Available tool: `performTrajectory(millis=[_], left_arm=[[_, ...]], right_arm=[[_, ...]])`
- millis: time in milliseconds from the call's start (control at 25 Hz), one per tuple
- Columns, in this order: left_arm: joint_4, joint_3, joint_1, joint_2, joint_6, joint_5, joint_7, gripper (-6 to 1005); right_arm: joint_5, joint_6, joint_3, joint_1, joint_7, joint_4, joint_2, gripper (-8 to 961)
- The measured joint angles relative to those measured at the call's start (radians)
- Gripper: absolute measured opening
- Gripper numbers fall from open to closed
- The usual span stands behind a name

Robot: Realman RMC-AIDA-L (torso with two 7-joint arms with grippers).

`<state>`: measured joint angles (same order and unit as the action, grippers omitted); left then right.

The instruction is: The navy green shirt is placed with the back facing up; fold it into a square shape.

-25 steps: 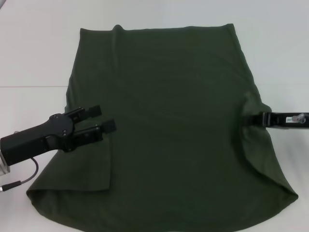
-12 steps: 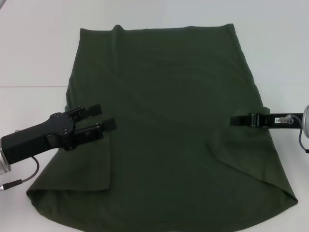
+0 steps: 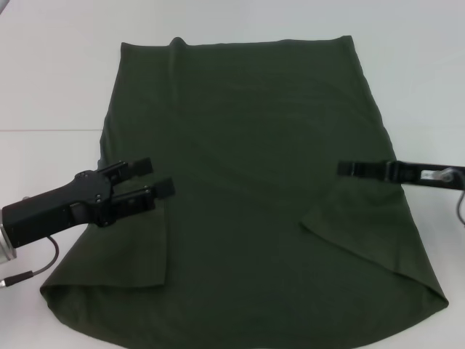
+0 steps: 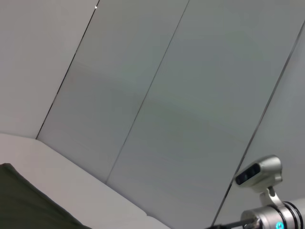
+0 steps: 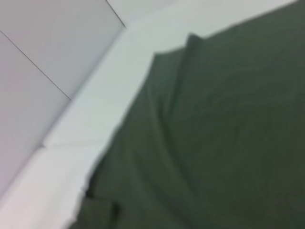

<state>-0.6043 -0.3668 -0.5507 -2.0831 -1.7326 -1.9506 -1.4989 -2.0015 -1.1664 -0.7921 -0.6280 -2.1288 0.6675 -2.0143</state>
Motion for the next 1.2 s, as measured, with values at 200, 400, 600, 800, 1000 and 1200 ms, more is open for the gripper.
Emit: performTrajectory(millis=[200,400,600,800,1000,1200], left_arm=[[0.000,0.001,0.002,0.003,-0.007,-0.002,-0.027,901],[-0.006,0.001,0.010,0.014,-0.001,-0.012,-0.112,901],[-0.018,0.008,0.013,0.026,-0.003,-0.069,-0.224,901],[-0.034,0.007,0.013,0.030,-0.013,-0.119,-0.275,901],[-0.065,0.002,0.010,0.042,-0.022,-0.140,-0.328,901],[-0.074,-0.001,0.012,0.045,-0.052,-0.198,-0.236,901]], right_arm=[[0.155,-0.133,0.106,0.095,0.167,0.000,-0.008,706],[0.262,-0.318,0.210,0.182,0.292,-0.019,-0.010,898],[0.295,-0.430,0.294,0.243,0.369,-0.082,0.000,945],[0.278,-0.451,0.291,0.312,0.584,-0.099,-0.005,945],[0.188,-0.469,0.297,0.362,0.840,-0.083,-0.005,945],[0.132,-0.443,0.323,0.406,1.024,-0.071,-0.017,945]])
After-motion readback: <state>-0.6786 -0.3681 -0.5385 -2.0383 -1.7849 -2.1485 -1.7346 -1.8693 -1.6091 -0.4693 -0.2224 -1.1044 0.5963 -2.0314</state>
